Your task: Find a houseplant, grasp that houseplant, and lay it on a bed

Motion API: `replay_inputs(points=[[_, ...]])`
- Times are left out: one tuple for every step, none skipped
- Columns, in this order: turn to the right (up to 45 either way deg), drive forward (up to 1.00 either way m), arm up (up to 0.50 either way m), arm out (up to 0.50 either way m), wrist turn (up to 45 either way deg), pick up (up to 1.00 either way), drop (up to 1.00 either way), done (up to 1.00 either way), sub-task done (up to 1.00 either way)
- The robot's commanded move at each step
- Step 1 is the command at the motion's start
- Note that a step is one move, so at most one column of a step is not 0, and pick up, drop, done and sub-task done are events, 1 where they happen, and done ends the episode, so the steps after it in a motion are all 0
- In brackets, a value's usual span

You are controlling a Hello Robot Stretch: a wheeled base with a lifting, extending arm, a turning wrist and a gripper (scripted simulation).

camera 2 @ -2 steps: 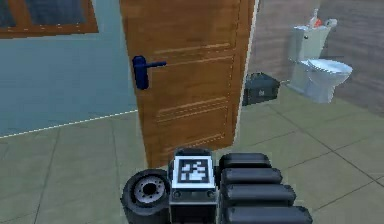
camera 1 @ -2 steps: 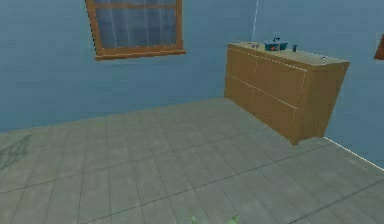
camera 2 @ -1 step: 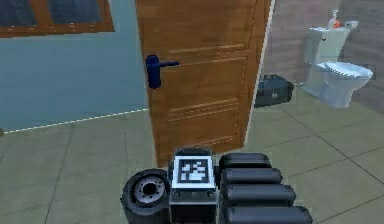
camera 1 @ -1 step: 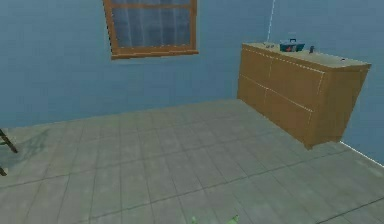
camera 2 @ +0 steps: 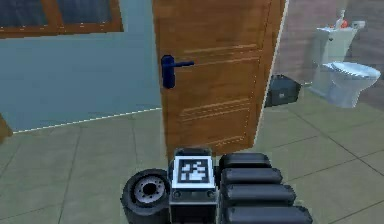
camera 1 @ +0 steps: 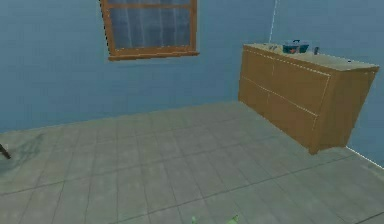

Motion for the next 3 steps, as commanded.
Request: replay_inputs(points=[[45.0,0.0,0.0,0.0,0.0,0.0,0.0,0.0,0.0],[36.0,0.0,0.0,0.0,0.0,0.0,0.0,0.0,0.0],[0.0,0.15,0.0,0.0,0.0,0.0,0.0,0.0,0.0]])
